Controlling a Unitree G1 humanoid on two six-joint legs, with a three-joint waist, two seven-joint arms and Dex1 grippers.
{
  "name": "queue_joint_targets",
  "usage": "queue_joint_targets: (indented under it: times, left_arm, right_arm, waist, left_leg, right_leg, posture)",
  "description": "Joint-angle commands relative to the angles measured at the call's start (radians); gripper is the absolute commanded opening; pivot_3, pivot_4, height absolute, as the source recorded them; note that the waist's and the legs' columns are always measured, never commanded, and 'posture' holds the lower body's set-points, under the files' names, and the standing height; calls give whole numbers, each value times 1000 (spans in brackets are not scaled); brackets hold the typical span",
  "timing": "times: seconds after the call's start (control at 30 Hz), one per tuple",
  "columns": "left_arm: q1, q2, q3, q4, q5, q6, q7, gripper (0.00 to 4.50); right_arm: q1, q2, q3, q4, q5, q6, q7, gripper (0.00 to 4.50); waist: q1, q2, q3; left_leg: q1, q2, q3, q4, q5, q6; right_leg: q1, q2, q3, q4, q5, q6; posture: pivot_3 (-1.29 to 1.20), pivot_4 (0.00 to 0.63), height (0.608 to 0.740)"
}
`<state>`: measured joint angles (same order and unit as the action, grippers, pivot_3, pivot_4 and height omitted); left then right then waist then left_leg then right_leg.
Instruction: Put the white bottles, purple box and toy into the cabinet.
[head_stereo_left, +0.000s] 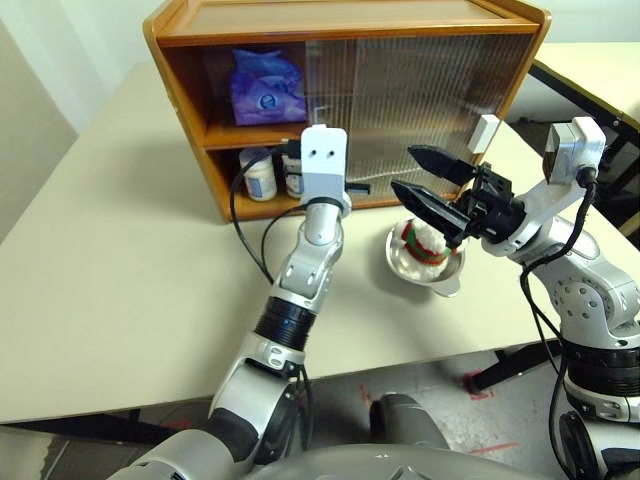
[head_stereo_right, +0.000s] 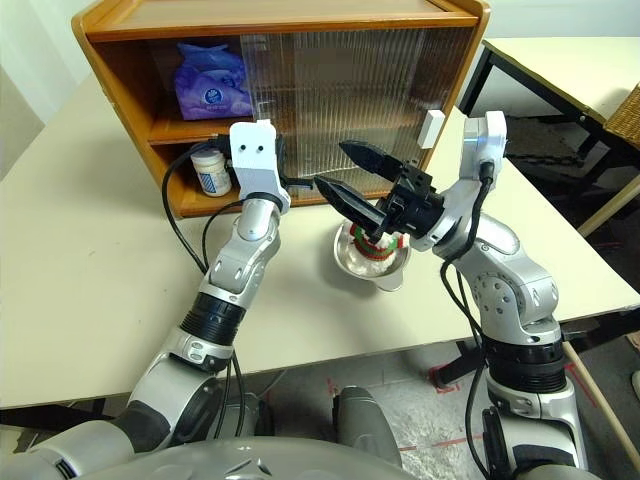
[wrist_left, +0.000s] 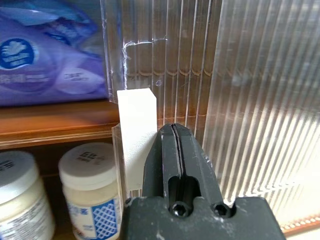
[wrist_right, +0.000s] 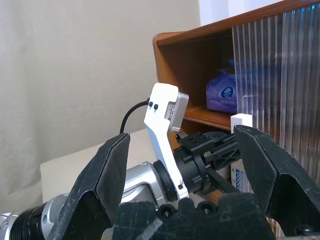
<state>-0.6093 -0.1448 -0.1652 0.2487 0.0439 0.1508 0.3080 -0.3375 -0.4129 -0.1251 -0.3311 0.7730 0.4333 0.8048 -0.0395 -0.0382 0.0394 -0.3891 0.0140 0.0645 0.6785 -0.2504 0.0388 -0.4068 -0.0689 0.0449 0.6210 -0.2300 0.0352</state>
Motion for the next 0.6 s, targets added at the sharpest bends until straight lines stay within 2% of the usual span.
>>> queue_joint_targets:
  times: [0.03, 0.6]
  left_arm:
    - [10, -46, 28, -25, 15, 13, 38, 33]
    - [71, -14, 90, -152, 49, 104, 59, 33]
  right_arm:
    - [-11, -6, 7, 2, 8, 9, 6, 4500]
    - [-24, 3, 15, 26, 3, 2, 20, 4500]
  waist:
    - [0, 0, 0]
    - [2, 0, 0]
  left_leg:
    - [0, 0, 0, 0, 0, 0]
    - [0, 0, 0, 0, 0, 0]
  right_leg:
    - [0, 0, 0, 0, 0, 0]
    - [0, 0, 0, 0, 0, 0]
  posture:
    - [-60, 1, 740]
    - [-31, 6, 740]
